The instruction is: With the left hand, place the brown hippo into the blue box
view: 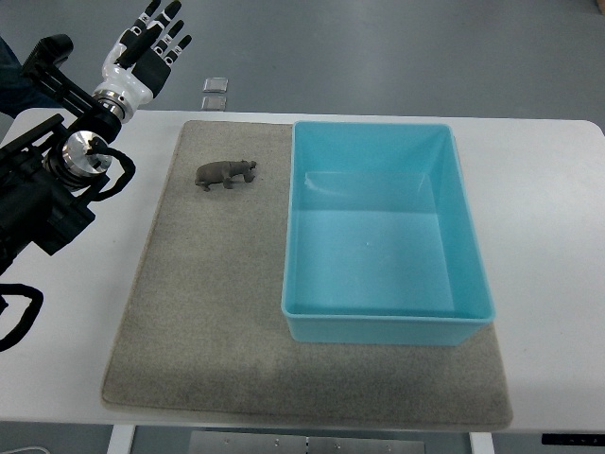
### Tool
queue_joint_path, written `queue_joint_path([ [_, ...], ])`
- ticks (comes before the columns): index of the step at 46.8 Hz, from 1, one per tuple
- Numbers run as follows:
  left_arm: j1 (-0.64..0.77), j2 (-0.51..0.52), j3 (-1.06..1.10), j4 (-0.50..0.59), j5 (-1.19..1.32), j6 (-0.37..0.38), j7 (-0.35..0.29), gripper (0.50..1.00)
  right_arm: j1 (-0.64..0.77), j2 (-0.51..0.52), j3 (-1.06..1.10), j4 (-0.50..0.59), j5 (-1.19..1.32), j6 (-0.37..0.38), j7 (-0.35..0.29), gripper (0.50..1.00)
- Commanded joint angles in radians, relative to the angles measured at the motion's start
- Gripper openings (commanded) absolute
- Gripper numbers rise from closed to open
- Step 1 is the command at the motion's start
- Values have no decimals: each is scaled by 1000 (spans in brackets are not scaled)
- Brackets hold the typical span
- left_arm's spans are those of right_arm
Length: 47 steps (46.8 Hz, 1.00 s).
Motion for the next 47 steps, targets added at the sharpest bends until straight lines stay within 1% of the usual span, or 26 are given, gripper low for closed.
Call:
queue_joint_path([
  [1, 0, 0, 0, 0, 0, 1, -1, 994, 0, 0, 1, 0, 0, 0, 0, 936],
  [47, -12, 18, 3, 0, 2, 1, -1, 994, 0, 0, 0, 0, 0, 0, 0, 936],
])
